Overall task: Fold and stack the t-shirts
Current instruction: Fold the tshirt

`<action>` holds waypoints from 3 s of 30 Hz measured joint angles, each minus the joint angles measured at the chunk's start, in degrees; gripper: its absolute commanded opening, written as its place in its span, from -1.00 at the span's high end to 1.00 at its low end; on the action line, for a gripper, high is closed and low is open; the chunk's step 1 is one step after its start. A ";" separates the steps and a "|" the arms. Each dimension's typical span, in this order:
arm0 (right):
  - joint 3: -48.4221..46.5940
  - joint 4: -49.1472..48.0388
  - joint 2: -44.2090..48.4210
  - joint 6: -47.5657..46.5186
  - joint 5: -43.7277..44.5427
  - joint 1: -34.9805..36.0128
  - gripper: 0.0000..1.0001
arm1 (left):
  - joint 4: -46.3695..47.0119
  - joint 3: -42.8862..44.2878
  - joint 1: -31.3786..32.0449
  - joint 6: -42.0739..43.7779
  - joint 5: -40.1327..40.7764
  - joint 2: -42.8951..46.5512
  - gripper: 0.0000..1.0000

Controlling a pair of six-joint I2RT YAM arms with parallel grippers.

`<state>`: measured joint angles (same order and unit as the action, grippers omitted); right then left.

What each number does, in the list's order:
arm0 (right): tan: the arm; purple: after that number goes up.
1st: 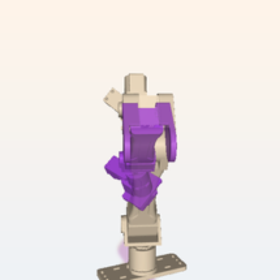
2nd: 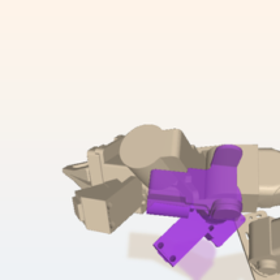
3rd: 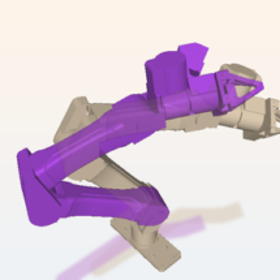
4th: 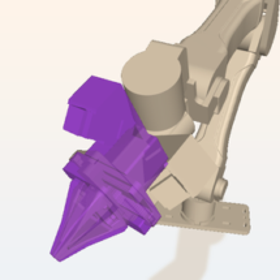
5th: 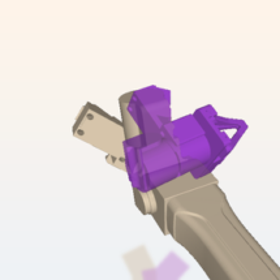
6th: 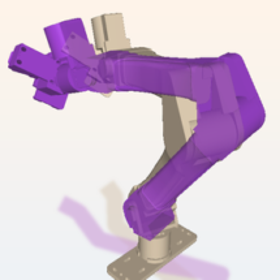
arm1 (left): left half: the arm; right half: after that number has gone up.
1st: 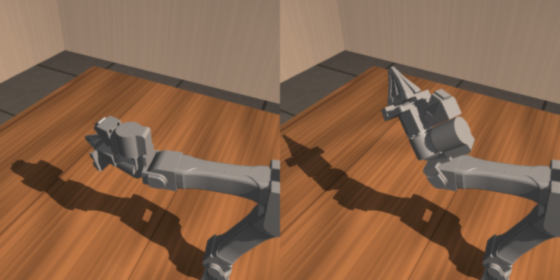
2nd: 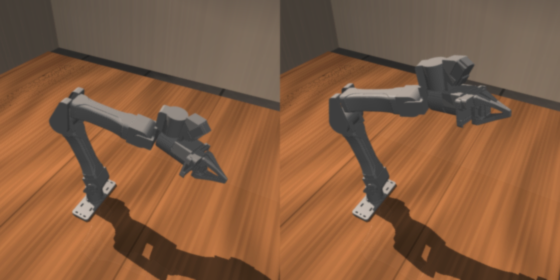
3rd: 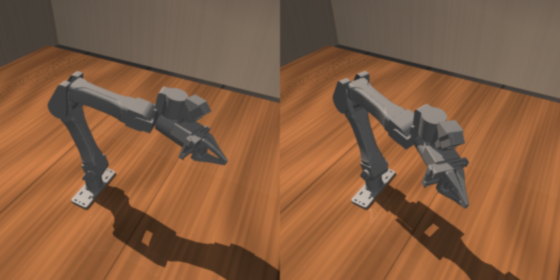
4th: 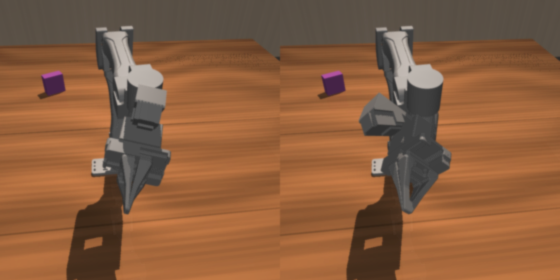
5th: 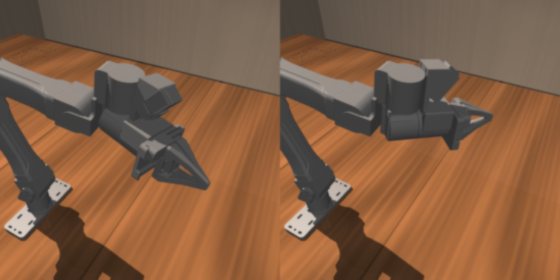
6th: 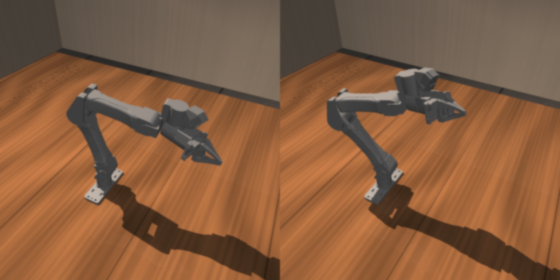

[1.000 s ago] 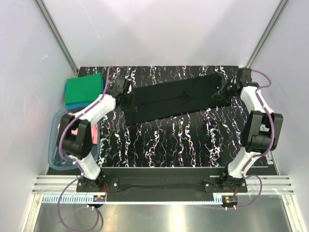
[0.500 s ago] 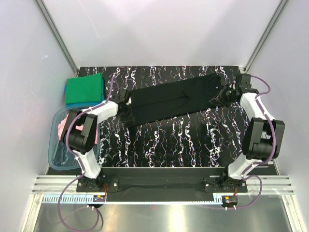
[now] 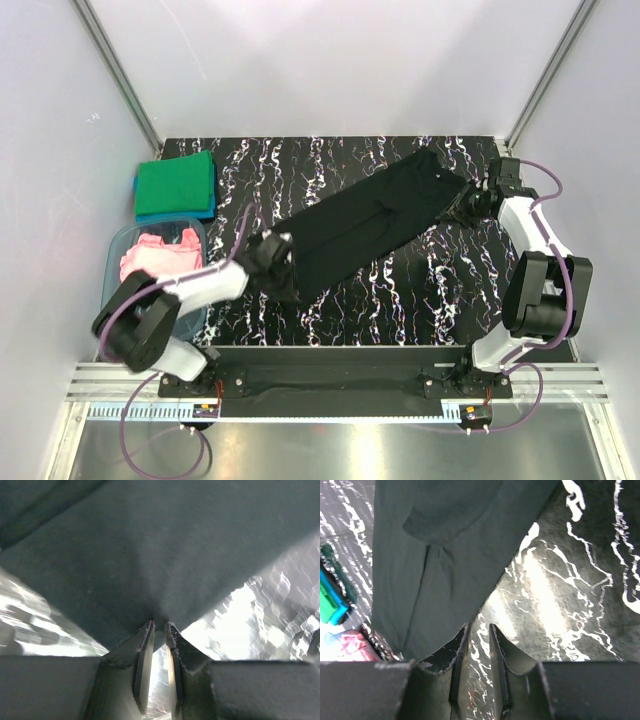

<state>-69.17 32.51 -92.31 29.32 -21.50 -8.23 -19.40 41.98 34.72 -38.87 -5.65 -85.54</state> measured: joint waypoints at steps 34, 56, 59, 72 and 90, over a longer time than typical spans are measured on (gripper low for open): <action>-8.83 -20.35 -28.30 6.01 -16.20 -9.44 1.00 | -10.73 24.13 -20.00 7.19 0.55 -13.25 0.30; -22.51 -23.80 -44.37 11.63 -28.15 -10.71 1.00 | -2.23 15.02 -20.02 4.52 -0.26 -13.42 0.35; -25.05 -20.98 -44.59 10.12 -25.55 -10.60 0.99 | 0.26 12.15 -20.02 3.23 -0.96 -11.56 0.35; -27.32 -27.61 -41.90 18.01 -22.53 -5.77 0.96 | -5.40 19.10 -19.56 3.54 -0.46 -12.35 0.36; -57.29 -28.24 -63.84 24.87 -14.91 1.42 1.00 | -2.97 18.43 -19.71 2.19 0.50 -16.17 0.39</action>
<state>-126.45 4.27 -156.16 54.19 -36.40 -6.81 -22.37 60.40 15.00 -36.69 -5.15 -101.71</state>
